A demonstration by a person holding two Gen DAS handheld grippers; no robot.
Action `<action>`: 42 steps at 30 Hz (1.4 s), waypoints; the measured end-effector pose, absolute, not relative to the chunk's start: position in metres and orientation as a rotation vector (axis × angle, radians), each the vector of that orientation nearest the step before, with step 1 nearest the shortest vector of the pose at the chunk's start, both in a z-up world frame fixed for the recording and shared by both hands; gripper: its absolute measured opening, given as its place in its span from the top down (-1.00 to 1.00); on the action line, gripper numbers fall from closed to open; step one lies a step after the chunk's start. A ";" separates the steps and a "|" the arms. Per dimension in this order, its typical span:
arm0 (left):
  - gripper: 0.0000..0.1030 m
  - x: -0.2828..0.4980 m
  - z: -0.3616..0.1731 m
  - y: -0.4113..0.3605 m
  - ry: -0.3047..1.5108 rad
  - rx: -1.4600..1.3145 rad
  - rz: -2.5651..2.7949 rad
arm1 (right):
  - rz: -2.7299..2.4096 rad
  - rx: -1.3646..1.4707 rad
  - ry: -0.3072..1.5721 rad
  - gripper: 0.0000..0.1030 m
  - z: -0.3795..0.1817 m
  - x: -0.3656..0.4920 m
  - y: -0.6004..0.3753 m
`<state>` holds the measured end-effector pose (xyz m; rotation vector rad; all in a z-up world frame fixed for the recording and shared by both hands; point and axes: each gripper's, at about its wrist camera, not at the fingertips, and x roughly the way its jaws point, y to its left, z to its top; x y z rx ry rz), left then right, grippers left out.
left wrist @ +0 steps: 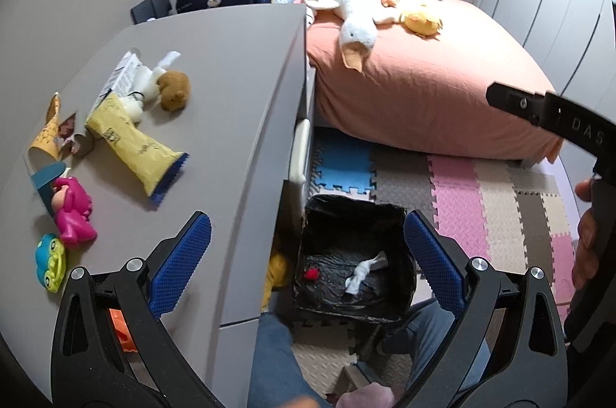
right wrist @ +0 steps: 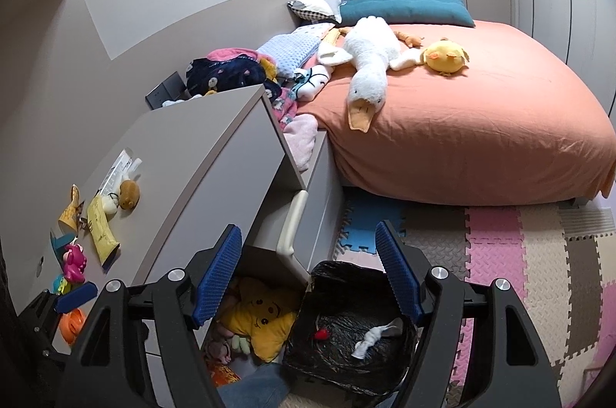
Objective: Collect trash
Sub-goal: 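Carry heart and towel down to the black bin and open both grippers, then move both grippers back over the desk toward the frog toy and yellow packet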
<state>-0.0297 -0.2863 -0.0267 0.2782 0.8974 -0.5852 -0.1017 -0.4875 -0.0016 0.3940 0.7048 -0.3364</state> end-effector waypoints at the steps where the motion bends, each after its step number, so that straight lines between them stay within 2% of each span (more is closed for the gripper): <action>1: -0.88 -0.029 -0.025 -0.283 0.896 0.275 -0.584 | -0.334 0.393 0.705 -0.41 -0.001 -0.100 -0.485; 24: -0.88 -0.002 -0.005 -0.175 0.863 0.216 -0.406 | -0.109 0.259 0.728 -0.41 0.009 -0.044 -0.377; 42: -0.88 0.034 -0.024 -0.082 0.911 0.154 -0.275 | 0.049 0.162 0.813 -0.41 -0.010 0.019 -0.289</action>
